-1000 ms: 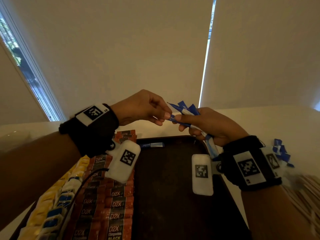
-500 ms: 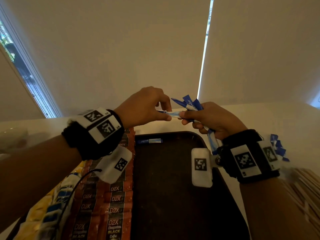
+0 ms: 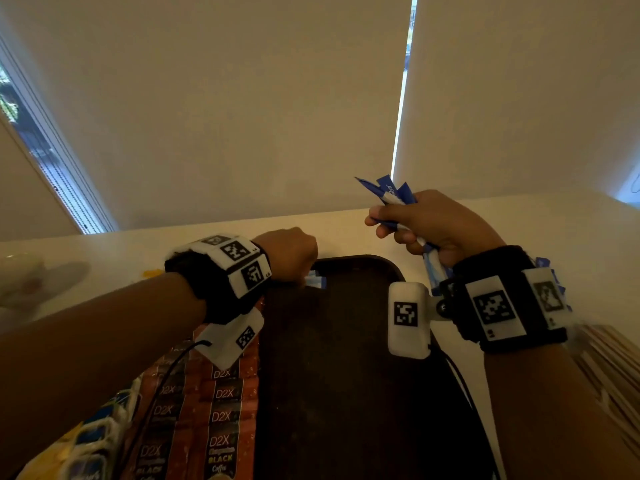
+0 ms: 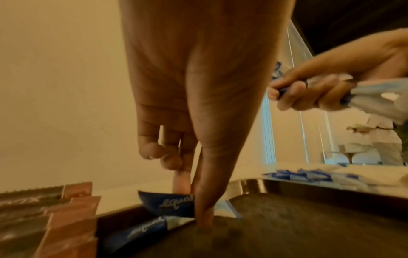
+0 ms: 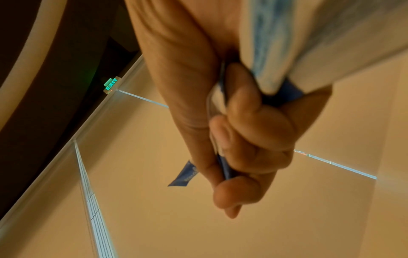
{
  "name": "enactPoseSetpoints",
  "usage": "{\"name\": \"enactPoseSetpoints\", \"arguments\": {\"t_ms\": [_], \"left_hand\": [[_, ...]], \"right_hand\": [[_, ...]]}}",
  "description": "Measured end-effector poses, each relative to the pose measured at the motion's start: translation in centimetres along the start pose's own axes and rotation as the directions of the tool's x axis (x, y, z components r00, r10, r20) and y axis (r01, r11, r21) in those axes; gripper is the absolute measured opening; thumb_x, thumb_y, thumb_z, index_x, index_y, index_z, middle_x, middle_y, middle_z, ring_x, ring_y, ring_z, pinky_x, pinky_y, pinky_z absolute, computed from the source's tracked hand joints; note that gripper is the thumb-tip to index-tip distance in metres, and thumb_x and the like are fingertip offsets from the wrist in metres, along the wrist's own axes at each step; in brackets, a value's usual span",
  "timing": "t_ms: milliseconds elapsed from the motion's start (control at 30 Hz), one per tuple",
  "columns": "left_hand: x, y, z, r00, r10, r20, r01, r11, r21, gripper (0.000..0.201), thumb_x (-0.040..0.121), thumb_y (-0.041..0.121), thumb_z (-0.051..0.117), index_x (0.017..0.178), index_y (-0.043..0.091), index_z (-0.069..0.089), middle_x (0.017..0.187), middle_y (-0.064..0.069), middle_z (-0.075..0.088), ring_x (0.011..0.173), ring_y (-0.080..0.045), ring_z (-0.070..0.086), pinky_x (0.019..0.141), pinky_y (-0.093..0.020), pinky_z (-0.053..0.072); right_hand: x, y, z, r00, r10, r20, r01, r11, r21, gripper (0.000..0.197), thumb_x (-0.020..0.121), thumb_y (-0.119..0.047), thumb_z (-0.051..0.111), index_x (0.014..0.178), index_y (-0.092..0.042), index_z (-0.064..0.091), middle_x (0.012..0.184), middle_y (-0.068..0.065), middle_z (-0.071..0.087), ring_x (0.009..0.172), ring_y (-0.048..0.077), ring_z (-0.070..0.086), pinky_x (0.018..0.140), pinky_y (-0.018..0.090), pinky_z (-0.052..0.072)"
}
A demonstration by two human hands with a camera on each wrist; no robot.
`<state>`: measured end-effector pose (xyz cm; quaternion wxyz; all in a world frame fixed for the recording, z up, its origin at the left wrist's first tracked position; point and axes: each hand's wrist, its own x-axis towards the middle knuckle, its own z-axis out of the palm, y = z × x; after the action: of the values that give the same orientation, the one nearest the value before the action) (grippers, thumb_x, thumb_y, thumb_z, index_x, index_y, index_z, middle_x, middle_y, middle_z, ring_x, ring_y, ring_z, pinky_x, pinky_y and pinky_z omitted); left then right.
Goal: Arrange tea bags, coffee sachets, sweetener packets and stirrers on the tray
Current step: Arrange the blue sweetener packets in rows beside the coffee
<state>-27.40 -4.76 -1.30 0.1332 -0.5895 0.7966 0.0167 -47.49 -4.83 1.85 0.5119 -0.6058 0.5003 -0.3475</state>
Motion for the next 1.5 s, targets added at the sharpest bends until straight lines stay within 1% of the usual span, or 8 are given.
{"name": "enactPoseSetpoints", "arguments": {"t_ms": [233, 700, 867, 967, 1067, 1167, 1367, 1500], "left_hand": [[0.3, 0.5, 0.8, 0.999, -0.016, 0.036, 0.013, 0.997, 0.070, 0.031, 0.083, 0.020, 0.070, 0.107, 0.003, 0.061, 0.110, -0.011, 0.062, 0.099, -0.025, 0.060, 0.076, -0.028, 0.046], [1.4, -0.1, 1.7, 0.999, -0.041, -0.023, 0.041, 0.999, 0.026, 0.037, 0.082, 0.021, 0.071, 0.111, 0.001, 0.060, 0.113, -0.014, 0.061, 0.099, -0.026, 0.060, 0.076, -0.026, 0.045], [1.2, -0.7, 1.5, 0.998, -0.066, -0.009, 0.066, 0.998, 0.009, 0.036, 0.078, 0.023, 0.075, 0.104, 0.000, 0.063, 0.107, -0.014, 0.064, 0.095, -0.026, 0.061, 0.077, -0.029, 0.049], [0.7, -1.0, 0.2, 0.988, -0.071, -0.139, 0.050, 0.988, -0.147, 0.030, 0.082, 0.031, 0.070, 0.091, 0.003, 0.066, 0.093, -0.009, 0.066, 0.079, -0.018, 0.061, 0.068, -0.026, 0.049], [-0.4, -0.5, -2.2, 0.941, -0.131, -0.311, -0.097, 0.778, -0.621, 0.026, 0.091, 0.034, 0.058, 0.088, 0.009, 0.066, 0.078, -0.003, 0.067, 0.063, -0.010, 0.061, 0.054, -0.017, 0.049], [-1.6, 0.5, -3.8, 0.957, -0.092, -0.274, -0.184, 0.537, -0.823, 0.026, 0.093, 0.029, 0.057, 0.098, 0.006, 0.068, 0.086, -0.005, 0.069, 0.072, -0.009, 0.065, 0.060, -0.019, 0.051], [-2.1, 0.9, -2.8, 0.967, -0.026, -0.254, -0.217, 0.438, -0.872, 0.023, 0.082, 0.013, 0.069, 0.101, 0.000, 0.065, 0.084, -0.003, 0.067, 0.076, -0.009, 0.064, 0.066, -0.021, 0.055], [-2.5, 0.5, -2.5, 0.942, -0.052, -0.331, -0.263, 0.500, -0.825, 0.009, 0.083, 0.010, 0.068, 0.089, 0.003, 0.064, 0.087, -0.009, 0.067, 0.079, -0.015, 0.064, 0.066, -0.022, 0.056]], "right_hand": [[0.0, 0.0, 0.1, 1.000, -0.004, 0.008, 0.004, 1.000, 0.001, 0.017, 0.089, -0.024, 0.062, 0.085, -0.009, 0.067, 0.064, 0.001, 0.063, 0.034, 0.003, 0.039, 0.034, 0.011, 0.031], [0.2, 0.3, 0.9, 0.999, 0.042, 0.033, -0.040, 0.999, -0.035, 0.020, 0.090, -0.028, 0.060, 0.088, -0.008, 0.066, 0.064, 0.001, 0.063, 0.033, 0.002, 0.040, 0.035, 0.010, 0.031], [0.5, 0.5, 1.5, 0.994, 0.074, 0.077, -0.070, 0.996, -0.056, 0.023, 0.090, -0.032, 0.060, 0.084, -0.010, 0.065, 0.062, 0.000, 0.063, 0.034, 0.003, 0.040, 0.035, 0.010, 0.031], [0.6, 0.5, 1.9, 0.993, 0.068, 0.095, -0.063, 0.997, -0.054, 0.038, 0.091, -0.043, 0.054, 0.087, -0.008, 0.066, 0.060, -0.001, 0.063, 0.035, 0.003, 0.040, 0.035, 0.010, 0.032], [0.7, 0.6, 2.2, 0.990, 0.038, 0.137, -0.031, 0.998, -0.050, 0.054, 0.091, -0.056, 0.043, 0.086, -0.008, 0.067, 0.061, 0.000, 0.062, 0.035, 0.002, 0.038, 0.034, 0.011, 0.030], [0.7, 0.5, 2.5, 0.987, 0.034, 0.159, -0.026, 0.998, -0.052, 0.061, 0.088, -0.064, 0.036, 0.088, -0.011, 0.066, 0.059, -0.003, 0.061, 0.036, 0.002, 0.038, 0.034, 0.012, 0.030], [0.6, 0.5, 2.8, 0.984, 0.036, 0.172, -0.018, 0.995, -0.103, 0.063, 0.086, -0.069, 0.033, 0.083, -0.014, 0.062, 0.064, 0.000, 0.061, 0.040, 0.005, 0.038, 0.036, 0.014, 0.031], [0.6, 0.4, 2.8, 0.977, 0.052, 0.205, -0.029, 0.993, -0.113, 0.057, 0.088, -0.062, 0.041, 0.089, -0.010, 0.064, 0.060, -0.002, 0.060, 0.038, 0.003, 0.039, 0.034, 0.012, 0.030]]}}
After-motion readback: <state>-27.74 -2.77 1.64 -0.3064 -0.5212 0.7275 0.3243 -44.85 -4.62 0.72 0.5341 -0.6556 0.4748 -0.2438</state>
